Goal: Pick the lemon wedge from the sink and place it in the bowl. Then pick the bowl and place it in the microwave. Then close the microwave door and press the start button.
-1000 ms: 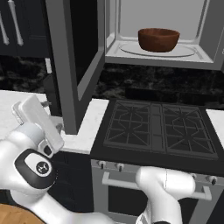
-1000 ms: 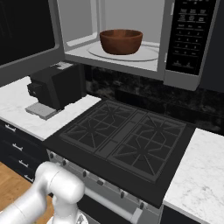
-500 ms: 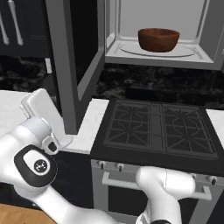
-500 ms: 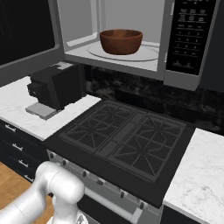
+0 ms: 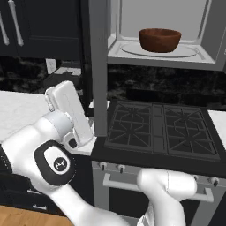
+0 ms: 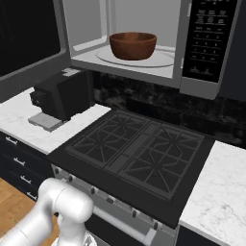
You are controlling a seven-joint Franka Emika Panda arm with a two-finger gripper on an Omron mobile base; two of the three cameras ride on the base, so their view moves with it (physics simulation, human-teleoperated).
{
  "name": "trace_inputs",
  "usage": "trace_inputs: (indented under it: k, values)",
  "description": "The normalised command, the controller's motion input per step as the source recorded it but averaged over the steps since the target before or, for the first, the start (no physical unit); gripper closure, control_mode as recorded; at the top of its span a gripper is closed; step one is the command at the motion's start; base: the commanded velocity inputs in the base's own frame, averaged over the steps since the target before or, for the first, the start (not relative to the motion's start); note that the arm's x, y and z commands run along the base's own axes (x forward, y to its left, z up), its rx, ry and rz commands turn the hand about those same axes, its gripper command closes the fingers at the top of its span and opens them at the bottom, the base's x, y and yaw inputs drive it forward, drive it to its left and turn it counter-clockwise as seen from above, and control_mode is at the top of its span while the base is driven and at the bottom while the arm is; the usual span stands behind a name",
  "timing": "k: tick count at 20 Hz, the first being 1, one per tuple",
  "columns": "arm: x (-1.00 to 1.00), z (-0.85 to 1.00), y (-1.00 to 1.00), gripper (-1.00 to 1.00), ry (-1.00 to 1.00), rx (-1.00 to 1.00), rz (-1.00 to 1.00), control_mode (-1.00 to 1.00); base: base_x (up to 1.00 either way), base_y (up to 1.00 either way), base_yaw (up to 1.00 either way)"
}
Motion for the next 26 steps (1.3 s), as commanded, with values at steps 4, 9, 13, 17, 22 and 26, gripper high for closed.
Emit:
trace_inputs:
  k: [4,9,13,17,22,26]
  values:
    - [-0.2,0.27,-0.78,-1.0,-0.07,0.14,-0.04,-1.0,0.0,0.0,0.0]
    - [-0.06,0.34,-0.82,-1.0,0.0,0.16,-0.03,-1.0,0.0,0.0,0.0]
    - [0.03,0.25,-0.8,-1.0,0.0,0.18,0.0,-1.0,0.0,0.0,0.0]
    - [0.18,0.18,-0.75,-1.0,0.0,0.17,0.0,-1.0,0.0,0.0,0.0]
    - [0.19,0.25,-0.7,-1.0,0.0,0.17,0.0,-1.0,0.0,0.0,0.0]
    - [0.17,0.32,-0.68,-1.0,0.0,0.17,0.0,-1.0,0.0,0.0,0.0]
